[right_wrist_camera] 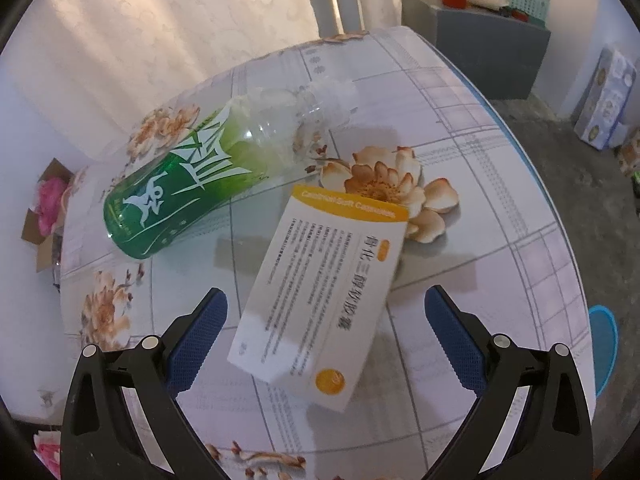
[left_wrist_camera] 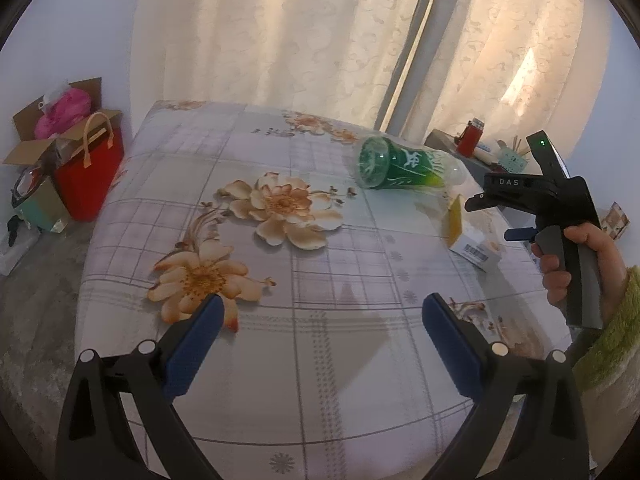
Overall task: Collect trash
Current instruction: 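Return both tools to the table above the green bottle and white box, then grasp the white-and-orange capsule box with the right tool and lift it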
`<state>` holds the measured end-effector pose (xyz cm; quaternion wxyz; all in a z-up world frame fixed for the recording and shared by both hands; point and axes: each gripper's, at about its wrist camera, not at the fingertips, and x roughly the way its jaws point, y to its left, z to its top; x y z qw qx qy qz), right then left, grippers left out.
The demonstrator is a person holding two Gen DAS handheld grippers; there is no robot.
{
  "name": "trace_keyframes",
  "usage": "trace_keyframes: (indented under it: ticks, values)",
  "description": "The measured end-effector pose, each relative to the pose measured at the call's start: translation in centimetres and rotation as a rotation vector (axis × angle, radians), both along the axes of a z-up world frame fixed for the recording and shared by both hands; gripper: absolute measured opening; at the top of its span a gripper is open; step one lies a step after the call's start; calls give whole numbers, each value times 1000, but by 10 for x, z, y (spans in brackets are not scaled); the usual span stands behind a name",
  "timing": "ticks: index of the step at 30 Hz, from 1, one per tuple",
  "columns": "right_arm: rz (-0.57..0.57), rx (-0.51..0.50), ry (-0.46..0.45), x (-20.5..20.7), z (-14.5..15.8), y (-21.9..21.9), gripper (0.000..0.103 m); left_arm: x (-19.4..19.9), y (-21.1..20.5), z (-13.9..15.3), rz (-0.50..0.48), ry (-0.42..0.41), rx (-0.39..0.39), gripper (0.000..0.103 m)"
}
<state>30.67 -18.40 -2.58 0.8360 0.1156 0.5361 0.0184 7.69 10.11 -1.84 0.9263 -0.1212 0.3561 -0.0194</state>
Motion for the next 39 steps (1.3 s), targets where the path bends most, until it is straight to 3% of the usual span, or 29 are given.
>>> trace_keyframes:
  ticks: [9, 16, 31, 39]
  values:
    - [29, -9, 22, 2, -24, 14, 95, 2, 9, -5, 27, 21, -3, 97]
    - [48, -183, -22, -3, -33, 23, 95, 2, 13, -6, 50, 27, -4, 97]
    - [95, -184, -69, -23, -36, 11, 95, 0, 15, -3, 73, 21, 9, 97]
    - [153, -182, -33, -30, -34, 10, 95, 2, 14, -7, 88, 29, 38, 97]
